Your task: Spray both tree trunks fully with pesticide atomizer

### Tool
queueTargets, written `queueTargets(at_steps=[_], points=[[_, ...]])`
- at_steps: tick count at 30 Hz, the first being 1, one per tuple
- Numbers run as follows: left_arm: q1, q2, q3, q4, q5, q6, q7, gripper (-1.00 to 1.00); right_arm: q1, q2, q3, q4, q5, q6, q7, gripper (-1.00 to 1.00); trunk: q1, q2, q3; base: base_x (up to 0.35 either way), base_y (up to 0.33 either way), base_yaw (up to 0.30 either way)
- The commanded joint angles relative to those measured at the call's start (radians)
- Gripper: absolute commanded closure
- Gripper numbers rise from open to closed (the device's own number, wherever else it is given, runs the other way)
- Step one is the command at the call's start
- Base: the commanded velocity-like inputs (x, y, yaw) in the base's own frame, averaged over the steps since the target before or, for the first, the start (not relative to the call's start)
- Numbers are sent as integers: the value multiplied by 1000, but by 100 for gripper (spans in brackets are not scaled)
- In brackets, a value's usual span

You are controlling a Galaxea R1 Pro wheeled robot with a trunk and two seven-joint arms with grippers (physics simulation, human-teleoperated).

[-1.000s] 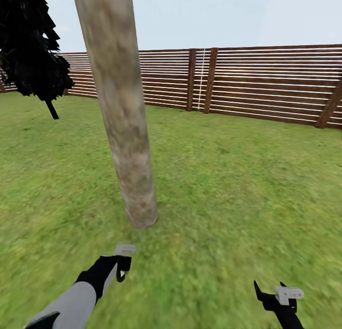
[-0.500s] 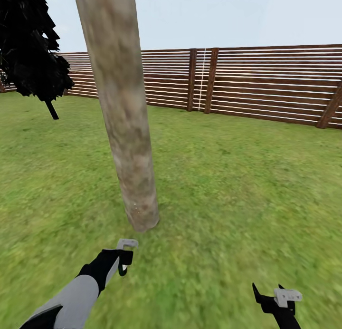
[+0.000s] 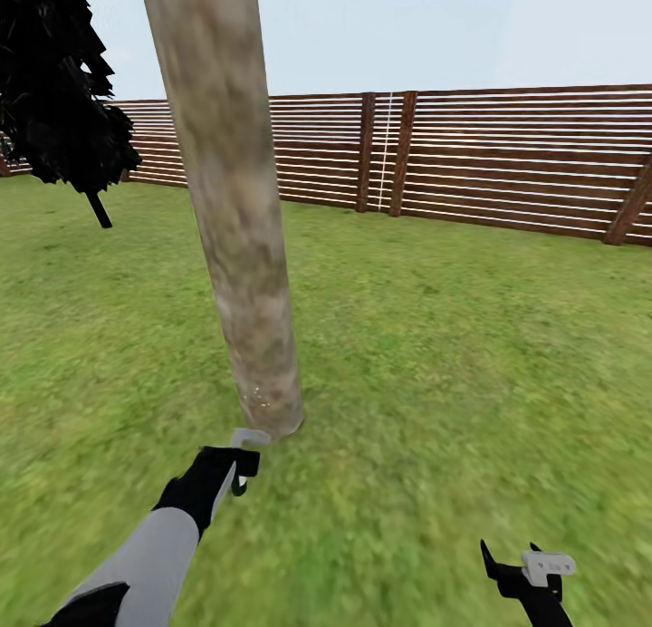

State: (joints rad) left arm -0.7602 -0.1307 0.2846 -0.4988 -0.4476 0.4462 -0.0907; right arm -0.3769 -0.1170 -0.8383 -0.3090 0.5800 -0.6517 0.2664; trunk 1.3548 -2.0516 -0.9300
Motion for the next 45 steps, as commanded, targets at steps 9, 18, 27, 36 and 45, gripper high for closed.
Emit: queueTargets(at_steps=[9,18,27,36,45], points=[[-5,27,-12,-9,-15,5,-9,100,-1,0,-8,1,3,-3,8,-100,0,0,-1,131,113,0],[-9,-32,-19,-10,-14,6,-7,100,-2,0,-8,2,4,-3,8,-100,0,0,-1,8,6,0],[5,-6,-59,-225,-14,138,-10,100,-1,0,-7,2,4,-3,10,-100,0,0,-1,0,0,0],[5,4,-123,-275,-12,192,-69,100,-1,0,-7,2,5,-3,10,-100,0,0,-1,0,0,0],[8,-29,-184,-355,-10,244,-76,100,-1,0,-7,3,7,-3,10,-100,0,0,-1,-98,0,0]])
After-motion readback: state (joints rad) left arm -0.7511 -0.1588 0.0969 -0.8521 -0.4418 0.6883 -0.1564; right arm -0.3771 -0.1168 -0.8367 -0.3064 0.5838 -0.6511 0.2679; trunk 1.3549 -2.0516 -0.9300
